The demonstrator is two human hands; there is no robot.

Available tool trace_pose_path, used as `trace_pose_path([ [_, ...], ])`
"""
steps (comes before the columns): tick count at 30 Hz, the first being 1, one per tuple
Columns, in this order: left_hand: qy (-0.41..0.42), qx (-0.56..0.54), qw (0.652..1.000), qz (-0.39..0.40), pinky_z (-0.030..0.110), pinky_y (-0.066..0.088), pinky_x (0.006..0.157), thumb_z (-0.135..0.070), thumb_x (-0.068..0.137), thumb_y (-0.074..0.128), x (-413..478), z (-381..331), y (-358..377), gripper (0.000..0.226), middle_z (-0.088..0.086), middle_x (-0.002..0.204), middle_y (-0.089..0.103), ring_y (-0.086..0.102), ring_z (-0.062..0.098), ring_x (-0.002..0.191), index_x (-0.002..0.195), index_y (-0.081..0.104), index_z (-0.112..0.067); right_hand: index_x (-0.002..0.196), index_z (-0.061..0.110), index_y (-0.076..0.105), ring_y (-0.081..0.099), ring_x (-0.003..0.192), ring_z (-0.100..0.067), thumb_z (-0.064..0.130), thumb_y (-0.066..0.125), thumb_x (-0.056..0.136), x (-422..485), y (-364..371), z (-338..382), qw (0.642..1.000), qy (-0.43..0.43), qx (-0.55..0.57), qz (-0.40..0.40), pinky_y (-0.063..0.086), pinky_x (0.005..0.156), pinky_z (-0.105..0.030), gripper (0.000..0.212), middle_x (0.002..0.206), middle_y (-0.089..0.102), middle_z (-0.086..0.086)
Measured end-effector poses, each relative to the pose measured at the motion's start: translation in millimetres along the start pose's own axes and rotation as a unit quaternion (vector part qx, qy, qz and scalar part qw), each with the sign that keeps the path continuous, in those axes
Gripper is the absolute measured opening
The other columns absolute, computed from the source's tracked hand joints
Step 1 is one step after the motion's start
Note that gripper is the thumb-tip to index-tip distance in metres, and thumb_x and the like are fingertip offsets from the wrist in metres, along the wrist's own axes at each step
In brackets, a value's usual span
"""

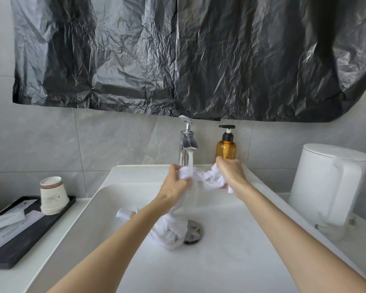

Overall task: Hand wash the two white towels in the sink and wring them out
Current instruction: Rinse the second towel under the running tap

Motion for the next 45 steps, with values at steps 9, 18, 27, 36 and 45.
trace_pose_path([
  [9, -0.059, -0.248, 0.967, 0.018, 0.023, 0.051, 0.059, -0.004, 0.079, 0.06, 13, 2, -13, 0.041, 0.018, 0.092, 0.065, 0.064, 0.025, 0.081, 0.12, 0.059, 0.001, 0.138, 0.031, 0.037, 0.045, 0.128, -0.013, 0.05, 0.042, 0.098, -41, 78, 20, 0.952, -0.116, 0.037, 0.281, 0.037, 0.099, -0.028, 0.045, 0.138, 0.048, 0.004],
  [18, -0.017, -0.074, 0.997, 0.022, 0.02, 0.044, 0.069, -0.046, 0.096, 0.052, 5, 2, -9, 0.03, -0.004, 0.102, 0.064, 0.06, 0.005, 0.085, 0.115, 0.056, -0.024, 0.111, 0.015, 0.056, 0.056, 0.1, -0.015, 0.028, 0.051, 0.099, -26, 50, 32, 0.974, -0.138, 0.143, 0.112, 0.043, 0.082, -0.025, 0.019, 0.107, 0.061, -0.003],
  [27, 0.01, -0.21, 0.977, 0.037, 0.031, 0.053, 0.09, -0.059, 0.091, 0.055, 8, -3, 0, 0.056, 0.008, 0.119, 0.068, 0.065, 0.023, 0.111, 0.13, 0.055, -0.018, 0.133, 0.033, 0.044, 0.054, 0.11, -0.003, 0.035, 0.04, 0.103, -43, 61, 30, 0.954, -0.14, 0.209, 0.165, 0.044, 0.093, -0.022, 0.03, 0.119, 0.057, 0.015],
  [36, 0.027, -0.056, 0.993, -0.104, 0.034, 0.047, 0.072, -0.052, 0.098, 0.037, 0, 4, -5, 0.025, -0.003, 0.085, 0.066, 0.062, 0.017, 0.083, 0.087, 0.051, -0.035, 0.097, 0.027, 0.065, 0.065, 0.095, -0.017, 0.051, 0.043, 0.097, -56, 68, 18, 0.986, -0.159, 0.05, 0.025, 0.051, 0.082, -0.032, 0.032, 0.098, 0.07, 0.003],
  [45, 0.058, 0.21, 0.972, -0.09, 0.035, 0.033, 0.068, -0.044, 0.101, 0.028, 15, 10, -10, 0.034, 0.009, 0.095, 0.063, 0.052, 0.031, 0.083, 0.085, 0.047, -0.021, 0.065, 0.019, 0.051, 0.057, 0.076, -0.029, 0.049, 0.022, 0.102, -56, 59, 31, 0.94, -0.279, -0.19, 0.057, 0.042, 0.067, -0.036, 0.056, 0.075, 0.062, -0.005],
])
Point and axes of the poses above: each hand's wrist, its own x-axis towards the middle knuckle, its own y-axis out of the palm, z = x × y, the point moved 7 cm from there along x, towards the middle knuckle
